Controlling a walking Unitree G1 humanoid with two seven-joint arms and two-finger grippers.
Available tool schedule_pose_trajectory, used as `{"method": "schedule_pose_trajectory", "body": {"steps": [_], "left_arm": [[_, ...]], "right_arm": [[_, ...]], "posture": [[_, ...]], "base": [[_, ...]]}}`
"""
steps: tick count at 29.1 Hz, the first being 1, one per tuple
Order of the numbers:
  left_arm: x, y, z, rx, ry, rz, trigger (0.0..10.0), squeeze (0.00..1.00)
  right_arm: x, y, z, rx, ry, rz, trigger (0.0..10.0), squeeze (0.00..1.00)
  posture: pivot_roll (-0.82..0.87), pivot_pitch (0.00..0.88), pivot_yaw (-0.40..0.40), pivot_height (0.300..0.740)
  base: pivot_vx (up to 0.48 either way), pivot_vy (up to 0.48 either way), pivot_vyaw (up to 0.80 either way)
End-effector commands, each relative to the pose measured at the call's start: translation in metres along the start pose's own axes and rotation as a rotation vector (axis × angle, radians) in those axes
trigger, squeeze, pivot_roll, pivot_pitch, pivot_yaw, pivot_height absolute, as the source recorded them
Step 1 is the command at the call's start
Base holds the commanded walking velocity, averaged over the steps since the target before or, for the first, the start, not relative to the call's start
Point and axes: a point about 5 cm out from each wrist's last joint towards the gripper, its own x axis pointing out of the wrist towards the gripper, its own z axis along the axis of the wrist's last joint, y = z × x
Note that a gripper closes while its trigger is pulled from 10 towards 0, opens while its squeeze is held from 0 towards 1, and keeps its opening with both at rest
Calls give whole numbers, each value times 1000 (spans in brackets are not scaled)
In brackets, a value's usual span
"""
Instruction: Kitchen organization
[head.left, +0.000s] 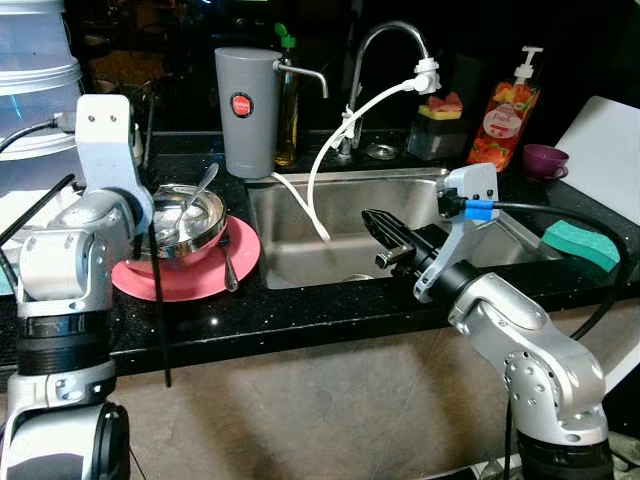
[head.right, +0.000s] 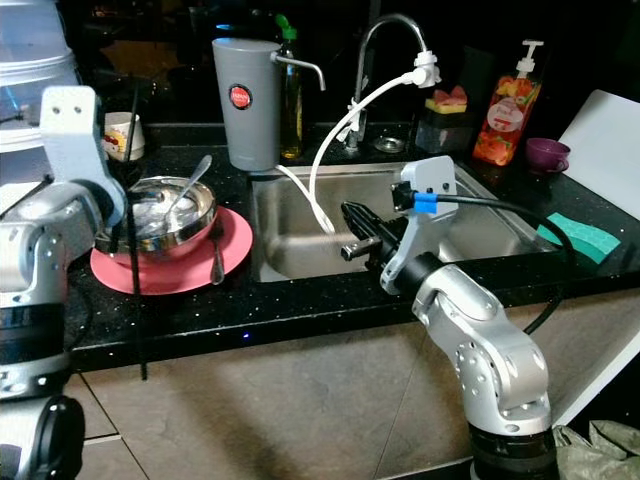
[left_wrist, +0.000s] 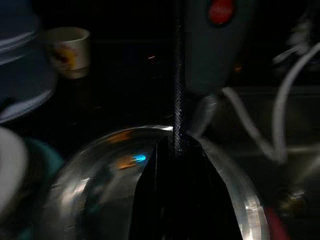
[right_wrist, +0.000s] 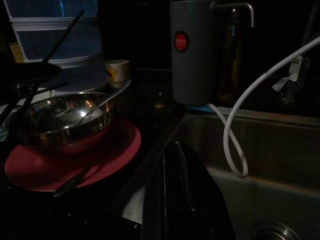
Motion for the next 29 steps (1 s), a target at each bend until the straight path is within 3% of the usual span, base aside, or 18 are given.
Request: {"method": "schedule_pose_trajectory", "body": {"steps": [1, 2, 5, 8, 9, 10, 11, 14, 17, 27, 29], "left_arm": [[2, -16, 9, -74, -39, -92, 10000, 0], [2, -16, 9, -74, -39, -92, 10000, 0], [8, -36, 15, -158, -61, -174, 10000, 0], [17, -57, 16, -191, -87, -236, 10000, 0], [21, -66, 14, -175, -106, -254, 10000, 0], [21, -66, 14, -175, -106, -254, 10000, 0], [29, -80, 7, -132, -126, -270, 10000, 0], [37, -94, -4, -58, -152, -273, 10000, 0], [45, -110, -24, 10, -129, -273, 10000, 0], [49, -145, -46, -96, -93, -356, 10000, 0], [48, -157, -56, -99, -38, -399, 10000, 0]], "right_arm": [[-1, 1, 0, 1, -8, -5, 10000, 0], [-1, 1, 0, 1, -8, -5, 10000, 0], [-1, 0, 3, -4, -33, -14, 10000, 0], [0, -3, 9, -9, -73, -38, 10000, 0], [1, -6, 11, -30, -85, -65, 10000, 0], [1, -6, 11, -30, -85, -65, 10000, 0], [3, -11, 13, -64, -104, -111, 10000, 0], [5, -16, 18, -92, -138, -169, 10000, 0], [3, -19, 26, -93, -185, -200, 10000, 0], [5, -6, 24, -59, -193, -104, 10000, 0], [7, 3, 15, -36, -127, -37, 10000, 0]], "posture": [[44, 102, -46, 740], [44, 102, -46, 740], [40, 103, -44, 740], [41, 105, -45, 740], [41, 106, -46, 740], [41, 106, -46, 740], [38, 109, -45, 740], [37, 114, -45, 740], [31, 121, -46, 740], [20, 155, -49, 740], [19, 161, -47, 740]], "base": [[0, 0, 0], [0, 0, 0], [0, 0, 0], [0, 0, 0], [0, 0, 0], [0, 0, 0], [0, 0, 0], [0, 0, 0], [0, 0, 0], [0, 0, 0], [0, 0, 0]]}}
